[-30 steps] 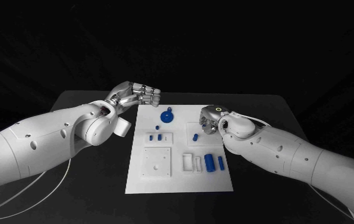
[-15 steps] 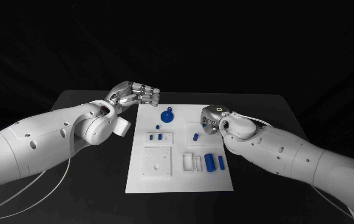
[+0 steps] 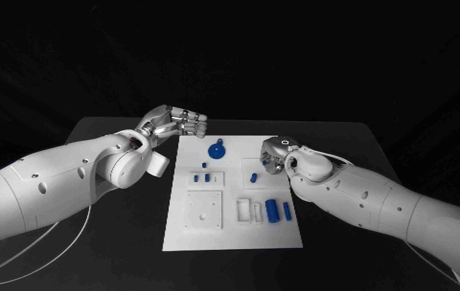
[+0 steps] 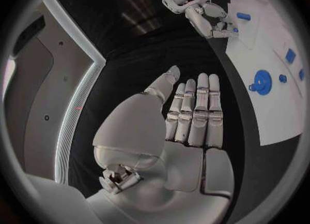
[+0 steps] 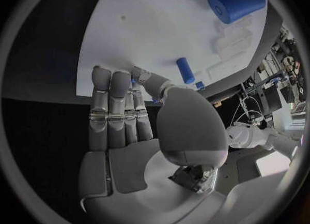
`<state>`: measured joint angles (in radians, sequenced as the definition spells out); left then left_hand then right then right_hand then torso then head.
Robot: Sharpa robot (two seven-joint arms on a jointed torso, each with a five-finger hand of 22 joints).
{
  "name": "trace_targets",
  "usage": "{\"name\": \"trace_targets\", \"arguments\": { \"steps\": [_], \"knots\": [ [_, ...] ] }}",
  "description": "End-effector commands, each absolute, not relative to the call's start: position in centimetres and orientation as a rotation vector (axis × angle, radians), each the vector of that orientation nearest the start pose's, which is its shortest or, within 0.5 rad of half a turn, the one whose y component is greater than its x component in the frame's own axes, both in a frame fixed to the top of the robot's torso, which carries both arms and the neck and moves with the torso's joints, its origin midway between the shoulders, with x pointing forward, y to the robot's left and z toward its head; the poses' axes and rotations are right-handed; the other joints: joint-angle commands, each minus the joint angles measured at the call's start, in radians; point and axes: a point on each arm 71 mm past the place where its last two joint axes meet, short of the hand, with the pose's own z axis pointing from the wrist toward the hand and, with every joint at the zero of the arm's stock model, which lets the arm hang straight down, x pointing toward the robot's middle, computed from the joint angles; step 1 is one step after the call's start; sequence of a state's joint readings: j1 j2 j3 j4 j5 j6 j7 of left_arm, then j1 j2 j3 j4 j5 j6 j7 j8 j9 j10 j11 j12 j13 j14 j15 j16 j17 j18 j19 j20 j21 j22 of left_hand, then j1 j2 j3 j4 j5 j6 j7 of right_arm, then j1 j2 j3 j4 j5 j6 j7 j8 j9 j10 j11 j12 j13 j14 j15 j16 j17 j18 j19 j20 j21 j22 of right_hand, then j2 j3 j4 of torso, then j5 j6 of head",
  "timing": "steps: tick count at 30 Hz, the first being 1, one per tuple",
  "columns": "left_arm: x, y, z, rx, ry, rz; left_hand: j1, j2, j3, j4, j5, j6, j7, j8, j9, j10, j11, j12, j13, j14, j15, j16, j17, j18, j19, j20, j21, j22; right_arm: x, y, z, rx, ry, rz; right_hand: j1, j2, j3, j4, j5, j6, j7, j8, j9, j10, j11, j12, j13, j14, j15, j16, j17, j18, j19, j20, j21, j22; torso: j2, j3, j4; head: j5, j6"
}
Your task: Assemble the parts on the task board
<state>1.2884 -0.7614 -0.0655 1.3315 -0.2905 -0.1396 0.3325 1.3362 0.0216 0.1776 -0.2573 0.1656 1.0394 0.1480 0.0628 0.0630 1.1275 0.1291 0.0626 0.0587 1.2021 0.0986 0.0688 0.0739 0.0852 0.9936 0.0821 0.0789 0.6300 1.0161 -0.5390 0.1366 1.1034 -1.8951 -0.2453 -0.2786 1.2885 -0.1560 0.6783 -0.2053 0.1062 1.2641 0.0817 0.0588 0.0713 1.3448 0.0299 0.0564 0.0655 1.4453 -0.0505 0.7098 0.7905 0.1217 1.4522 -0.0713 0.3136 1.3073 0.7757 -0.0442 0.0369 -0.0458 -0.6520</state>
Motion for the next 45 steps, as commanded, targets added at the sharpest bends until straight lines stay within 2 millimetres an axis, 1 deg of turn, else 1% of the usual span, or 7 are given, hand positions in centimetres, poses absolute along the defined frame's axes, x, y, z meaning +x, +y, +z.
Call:
{"name": "trace_targets", "arguments": {
  "steps": [1,8,15,21,34,40,45],
  "knots": [
    [53.0,21.0,-15.2,-0.73,1.557,-1.495,-0.004,0.004,-0.006,-0.002,-0.006,-0.006,-0.001,0.001,0.001,-0.007,-0.001,-0.001,-0.001,-0.004,0.004,-0.003,0.002,-0.009,0.003,0.001,-0.001,-0.001,53.6,-17.7,-25.6,-0.248,1.658,0.218,-0.002,0.013,0.002,-0.006,-0.008,0.012,-0.002,0.005,0.006,0.012,-0.003,0.004,-0.001,0.0,-0.011,-0.006,0.001,0.006,0.002,-0.01,0.01,0.032,0.0,-0.0004,-0.0001,0.0,0.001],
    [53.1,21.0,-15.3,-0.731,1.557,-1.495,-0.004,0.004,-0.006,-0.002,-0.006,-0.006,-0.001,0.001,0.001,-0.007,-0.001,-0.001,-0.001,-0.004,0.004,-0.003,0.002,-0.009,0.003,0.001,-0.001,-0.001,53.5,-17.6,-25.2,-0.238,1.62,0.226,-0.01,0.013,0.015,-0.017,-0.012,0.03,-0.008,0.006,0.01,0.032,-0.009,0.004,0.0,0.007,-0.018,-0.01,0.005,-0.007,0.008,-0.019,0.048,0.038,0.0,-0.001,0.0003,-0.001,0.001],
    [53.1,21.1,-15.3,-0.734,1.555,-1.49,-0.004,0.004,-0.006,-0.002,-0.006,-0.006,-0.001,0.001,0.001,-0.007,-0.001,-0.001,-0.001,-0.004,0.004,-0.003,0.002,-0.009,0.003,0.001,-0.001,-0.001,53.4,-17.8,-25.0,-0.228,1.604,0.235,-0.013,0.014,0.021,-0.02,-0.026,0.032,-0.009,0.005,0.011,0.034,-0.009,0.004,0.0,0.008,-0.019,-0.013,0.009,-0.009,0.007,-0.02,0.057,0.038,0.0,-0.0015,0.0009,0.001,0.002],
    [53.2,21.3,-15.3,-0.737,1.554,-1.485,-0.004,0.004,-0.006,-0.002,-0.006,-0.006,-0.001,0.001,0.001,-0.007,-0.001,-0.001,-0.001,-0.004,0.004,-0.003,0.002,-0.009,0.003,0.001,-0.001,-0.001,53.3,-18.0,-24.7,-0.21,1.6,0.25,-0.014,0.013,0.021,-0.021,-0.025,0.034,-0.009,0.006,0.011,0.036,-0.01,0.004,0.0,0.009,-0.019,-0.013,0.01,-0.009,0.007,-0.02,0.061,0.039,0.0,0.0,-0.0003,0.004,0.003],
    [53.5,22.1,-15.4,-0.754,1.547,-1.465,-0.003,0.004,-0.008,-0.001,-0.007,-0.007,-0.001,0.001,0.001,-0.008,-0.001,-0.002,-0.001,-0.005,0.004,-0.003,0.002,-0.009,0.004,0.001,0.0,-0.016,53.1,-18.5,-22.1,-0.123,1.61,0.33,-0.016,0.015,0.011,-0.02,-0.023,0.035,-0.009,0.005,0.012,0.036,-0.011,0.004,0.0,0.01,-0.019,-0.018,0.012,-0.009,0.004,-0.021,0.061,0.038,-0.001,-0.0008,-0.0022,0.011,0.005],
    [53.7,22.3,-15.4,-0.764,1.543,-1.459,-0.002,0.003,-0.009,-0.002,-0.006,-0.008,-0.001,0.001,0.001,-0.008,-0.001,-0.001,-0.001,-0.005,0.004,-0.003,0.002,-0.009,0.004,0.001,0.001,-0.02,52.2,-17.4,-20.8,-0.132,1.589,0.382,-0.016,0.016,0.008,-0.02,-0.023,0.036,-0.01,0.005,0.012,0.036,-0.011,0.004,0.0,0.01,-0.019,-0.018,0.013,-0.009,0.004,-0.021,0.063,0.038,-0.002,-0.0008,-0.0042,0.02,0.008],
    [53.8,22.2,-15.5,-0.766,1.543,-1.458,-0.002,0.003,-0.009,-0.002,-0.006,-0.008,-0.001,0.001,0.001,-0.008,-0.001,-0.001,-0.001,-0.005,0.004,-0.003,0.002,-0.009,0.004,0.001,0.001,-0.02,51.3,-15.6,-19.8,-0.173,1.56,0.424,-0.015,0.017,0.007,-0.021,-0.024,0.036,-0.01,0.006,0.012,0.036,-0.011,0.004,0.0,0.01,-0.019,-0.019,0.014,-0.009,0.003,-0.021,0.063,0.038,-0.003,-0.0027,-0.0018,0.032,0.01]
  ]
}}
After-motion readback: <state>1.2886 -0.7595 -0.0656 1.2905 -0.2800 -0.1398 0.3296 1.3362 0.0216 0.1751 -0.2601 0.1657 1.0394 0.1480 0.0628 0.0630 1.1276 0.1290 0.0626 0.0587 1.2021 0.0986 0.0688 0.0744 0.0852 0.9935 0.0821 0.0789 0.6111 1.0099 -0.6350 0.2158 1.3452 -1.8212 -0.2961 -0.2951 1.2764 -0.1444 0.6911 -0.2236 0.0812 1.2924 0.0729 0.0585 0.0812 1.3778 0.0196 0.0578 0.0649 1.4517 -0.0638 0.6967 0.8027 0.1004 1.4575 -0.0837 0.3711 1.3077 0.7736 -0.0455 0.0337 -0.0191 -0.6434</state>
